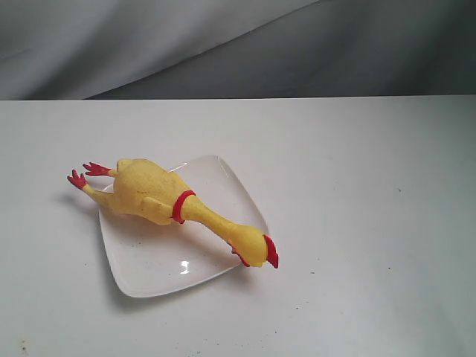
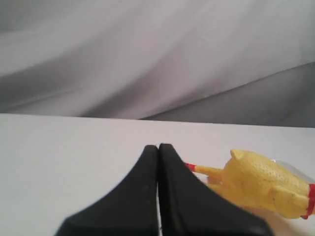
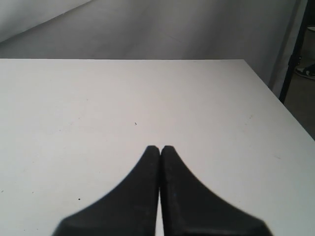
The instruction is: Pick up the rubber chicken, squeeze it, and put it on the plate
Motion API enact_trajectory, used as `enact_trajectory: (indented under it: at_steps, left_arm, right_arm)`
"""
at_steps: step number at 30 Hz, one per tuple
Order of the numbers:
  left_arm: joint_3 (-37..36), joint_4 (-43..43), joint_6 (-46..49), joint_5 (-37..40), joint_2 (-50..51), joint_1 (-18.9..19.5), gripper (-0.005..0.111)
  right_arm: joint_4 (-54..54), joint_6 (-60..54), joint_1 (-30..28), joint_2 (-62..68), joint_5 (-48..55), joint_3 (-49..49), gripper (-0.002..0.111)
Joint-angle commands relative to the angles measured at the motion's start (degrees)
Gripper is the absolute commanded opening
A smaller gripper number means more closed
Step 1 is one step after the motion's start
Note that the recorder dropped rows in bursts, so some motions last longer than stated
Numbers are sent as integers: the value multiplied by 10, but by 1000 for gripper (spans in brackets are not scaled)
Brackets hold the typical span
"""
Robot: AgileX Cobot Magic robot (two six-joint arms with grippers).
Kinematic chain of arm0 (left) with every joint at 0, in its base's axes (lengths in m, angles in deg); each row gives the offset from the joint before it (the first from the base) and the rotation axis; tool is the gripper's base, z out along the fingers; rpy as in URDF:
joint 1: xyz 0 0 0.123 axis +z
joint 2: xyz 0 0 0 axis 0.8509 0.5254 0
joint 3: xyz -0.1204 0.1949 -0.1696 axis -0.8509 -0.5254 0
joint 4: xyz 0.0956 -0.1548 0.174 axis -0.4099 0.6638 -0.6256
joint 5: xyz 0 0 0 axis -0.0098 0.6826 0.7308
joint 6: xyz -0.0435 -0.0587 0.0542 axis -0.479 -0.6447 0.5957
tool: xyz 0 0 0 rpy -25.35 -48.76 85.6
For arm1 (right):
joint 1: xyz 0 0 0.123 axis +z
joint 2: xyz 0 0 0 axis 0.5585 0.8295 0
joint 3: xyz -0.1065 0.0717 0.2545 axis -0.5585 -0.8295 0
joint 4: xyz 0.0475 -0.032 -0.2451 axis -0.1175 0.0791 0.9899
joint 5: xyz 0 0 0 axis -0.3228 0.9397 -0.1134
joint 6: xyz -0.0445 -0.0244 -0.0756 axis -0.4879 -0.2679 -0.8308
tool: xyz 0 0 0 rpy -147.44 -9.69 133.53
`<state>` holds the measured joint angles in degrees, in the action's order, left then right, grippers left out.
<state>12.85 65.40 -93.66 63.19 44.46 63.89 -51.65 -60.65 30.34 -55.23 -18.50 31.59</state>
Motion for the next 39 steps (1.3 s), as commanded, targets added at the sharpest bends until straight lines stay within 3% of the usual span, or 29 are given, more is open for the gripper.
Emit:
enact_trajectory:
  at_steps: [1, 3, 39]
  left_arm:
    - [-23, 7, -18, 15, -2, 2, 1]
    - [-23, 6, -18, 57, -2, 2, 1]
    - [-23, 6, -13, 57, -2, 2, 1]
  right_arm:
    - [5, 0, -4, -2, -1, -2, 0]
    - [5, 0, -4, -2, -1, -2, 0]
    - [5, 0, -4, -2, -1, -2, 0]
